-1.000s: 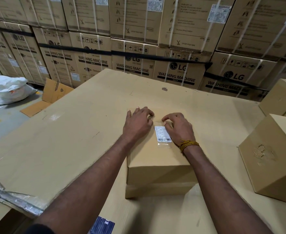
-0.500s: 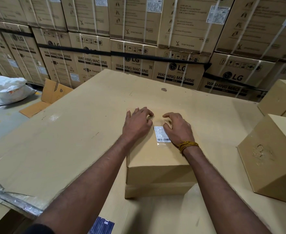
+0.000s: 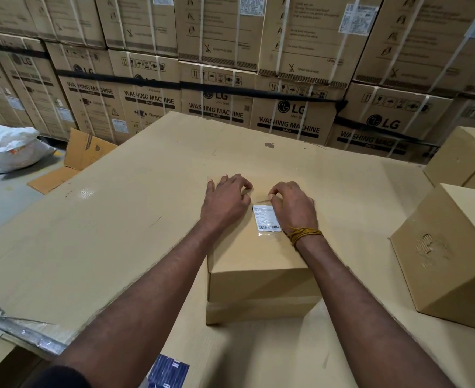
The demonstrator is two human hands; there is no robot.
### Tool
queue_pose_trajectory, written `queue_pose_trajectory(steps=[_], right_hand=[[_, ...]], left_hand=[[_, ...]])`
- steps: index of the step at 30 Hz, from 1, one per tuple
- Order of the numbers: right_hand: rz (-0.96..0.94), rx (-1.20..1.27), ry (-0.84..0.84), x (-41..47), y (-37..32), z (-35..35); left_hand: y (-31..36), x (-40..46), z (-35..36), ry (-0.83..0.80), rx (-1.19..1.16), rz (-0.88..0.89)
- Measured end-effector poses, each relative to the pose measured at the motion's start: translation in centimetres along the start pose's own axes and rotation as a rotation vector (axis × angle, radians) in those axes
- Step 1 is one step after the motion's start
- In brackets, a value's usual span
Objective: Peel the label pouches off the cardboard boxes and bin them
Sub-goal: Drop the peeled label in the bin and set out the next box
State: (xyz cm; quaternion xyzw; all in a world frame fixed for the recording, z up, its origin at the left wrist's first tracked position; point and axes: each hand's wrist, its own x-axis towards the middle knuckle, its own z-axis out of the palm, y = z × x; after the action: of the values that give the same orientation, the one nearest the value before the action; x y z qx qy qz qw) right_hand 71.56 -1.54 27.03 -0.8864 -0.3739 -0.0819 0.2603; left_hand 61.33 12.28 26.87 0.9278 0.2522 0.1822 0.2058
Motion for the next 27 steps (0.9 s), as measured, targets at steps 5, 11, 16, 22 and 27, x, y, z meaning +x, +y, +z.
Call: queue_pose_trajectory(steps=[5,11,16,22,27], right_hand=[[-0.015,0.039,0.001,-0.2,-0.2,-0.2],[0.017,0.259,0.019,-0.6,-0.1,-0.9],[0.015,0.47,0.004,-1.1,0.3,-1.6],[0.052,0.752,-0.232,-1.5,1.1,-2.2],[0.065,0.851,-0.293,-1.4,1.4,-2.4]], left_hand=[[0.0,0.1,-0.1,-0.01,-0.001,-0.003],[0.1,0.0,-0.3,-0.01,-0.009,-0.006],[0.0,0.0,-0.3,-0.018,-0.008,-0.006],[0.1,0.0,-0.4,-0.012,0.0,0.0],[0.2,-0.1,-0.6,-0.02,-0.003,0.009]])
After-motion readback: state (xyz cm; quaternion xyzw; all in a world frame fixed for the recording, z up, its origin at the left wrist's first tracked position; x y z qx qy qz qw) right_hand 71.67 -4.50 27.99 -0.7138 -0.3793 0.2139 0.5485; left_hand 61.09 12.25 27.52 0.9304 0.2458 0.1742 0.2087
